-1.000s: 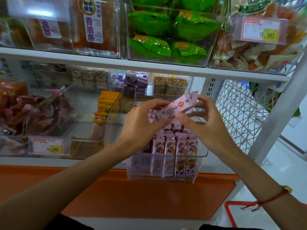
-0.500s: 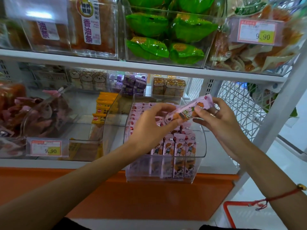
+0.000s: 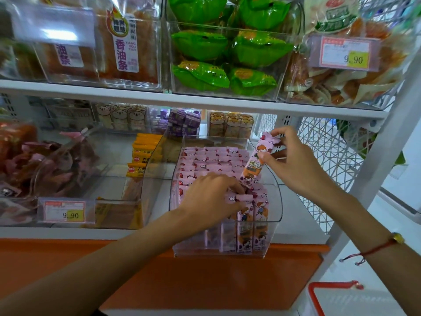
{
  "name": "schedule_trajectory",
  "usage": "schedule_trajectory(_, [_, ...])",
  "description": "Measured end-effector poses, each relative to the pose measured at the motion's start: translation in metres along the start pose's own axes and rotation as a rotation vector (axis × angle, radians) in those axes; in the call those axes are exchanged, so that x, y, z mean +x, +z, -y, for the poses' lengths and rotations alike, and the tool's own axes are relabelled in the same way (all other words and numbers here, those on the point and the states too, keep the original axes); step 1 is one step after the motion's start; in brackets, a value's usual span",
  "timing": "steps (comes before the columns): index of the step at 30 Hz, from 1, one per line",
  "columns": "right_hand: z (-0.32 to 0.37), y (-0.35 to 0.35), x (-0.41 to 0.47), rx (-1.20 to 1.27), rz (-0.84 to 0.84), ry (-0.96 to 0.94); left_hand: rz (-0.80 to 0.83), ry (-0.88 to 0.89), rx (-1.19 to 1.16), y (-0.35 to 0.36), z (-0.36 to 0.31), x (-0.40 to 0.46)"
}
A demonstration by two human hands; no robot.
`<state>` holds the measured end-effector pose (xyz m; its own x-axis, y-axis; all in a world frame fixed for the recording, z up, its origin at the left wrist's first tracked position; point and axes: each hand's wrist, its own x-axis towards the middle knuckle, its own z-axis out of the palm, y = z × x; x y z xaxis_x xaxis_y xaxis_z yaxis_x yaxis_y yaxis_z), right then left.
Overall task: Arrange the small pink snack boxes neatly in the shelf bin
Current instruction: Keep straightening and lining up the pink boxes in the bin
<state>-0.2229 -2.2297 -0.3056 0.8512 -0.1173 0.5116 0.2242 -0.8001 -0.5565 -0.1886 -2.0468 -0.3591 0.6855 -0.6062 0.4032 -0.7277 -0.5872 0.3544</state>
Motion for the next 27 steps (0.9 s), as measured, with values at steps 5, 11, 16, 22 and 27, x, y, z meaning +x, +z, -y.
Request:
schedule_trajectory(5, [0.002,0.008,0.008,-0.113,0.289,-0.059,0.001,-0.026,-0.108,-0.002,0.003,-0.004])
schedule_trajectory(11, [-0.001,0.031,0.006,-0.600,0.356,-0.313,0.005,-0.038,-0.097,0.000,0.006,-0.005])
schedule_trajectory(16, [-0.004,0.027,0.004,-0.684,0.467,-0.374,0.036,-0.031,-0.070,-0.001,0.009,-0.004])
schedule_trajectory(22, [0.006,0.018,-0.010,-0.534,0.328,-0.301,0.038,-0.034,-0.084,-0.007,0.011,-0.002])
schedule_trajectory(27, [0.002,0.027,-0.020,-0.623,0.337,-0.324,0.063,-0.060,0.005,-0.015,0.018,-0.004])
